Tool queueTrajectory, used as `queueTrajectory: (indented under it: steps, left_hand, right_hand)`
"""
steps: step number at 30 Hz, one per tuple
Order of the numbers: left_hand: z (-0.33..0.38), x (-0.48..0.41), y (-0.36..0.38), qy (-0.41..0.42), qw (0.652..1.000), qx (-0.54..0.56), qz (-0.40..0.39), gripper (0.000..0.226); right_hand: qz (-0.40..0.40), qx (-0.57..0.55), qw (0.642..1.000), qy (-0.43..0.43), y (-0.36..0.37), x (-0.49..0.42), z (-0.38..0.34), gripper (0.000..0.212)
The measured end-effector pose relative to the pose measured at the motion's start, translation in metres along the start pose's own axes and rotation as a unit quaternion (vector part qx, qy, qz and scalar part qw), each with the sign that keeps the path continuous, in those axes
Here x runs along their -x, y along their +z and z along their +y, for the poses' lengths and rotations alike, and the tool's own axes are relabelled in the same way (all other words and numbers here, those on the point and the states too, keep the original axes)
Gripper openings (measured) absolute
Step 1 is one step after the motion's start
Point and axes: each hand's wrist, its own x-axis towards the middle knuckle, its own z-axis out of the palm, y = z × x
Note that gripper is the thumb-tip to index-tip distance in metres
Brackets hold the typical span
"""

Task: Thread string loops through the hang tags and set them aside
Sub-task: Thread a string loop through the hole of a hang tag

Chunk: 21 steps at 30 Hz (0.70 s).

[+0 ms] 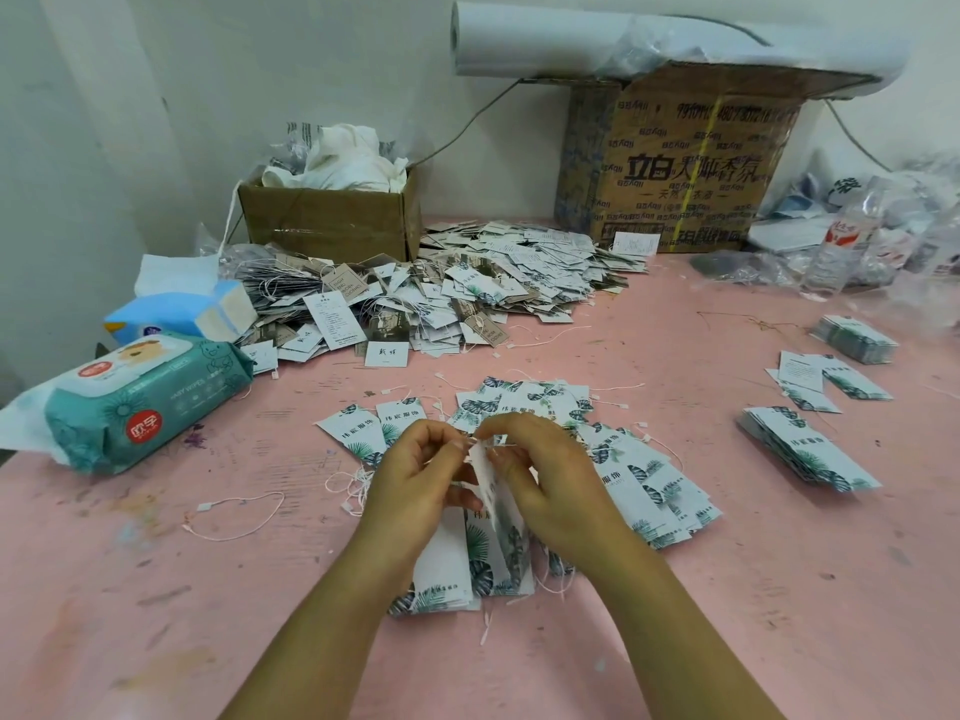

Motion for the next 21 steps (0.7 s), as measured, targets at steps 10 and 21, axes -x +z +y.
queueTrajectory:
  steps: [10,21]
  left_hand:
    - [0.008,-0.004,-0.005,0.001,0.988,0.126,0.085,0.021]
    - [0.001,-0.013,-0.018,0.007,0.979,0.11,0.171,0.02]
  right_hand:
    - [0.062,-0.006,0.995,0.076,0.0,-0.002,0.012,0.012]
    - [0.132,-0.074,0.971,0.183,-0.006,-0.004,0.028,0.01]
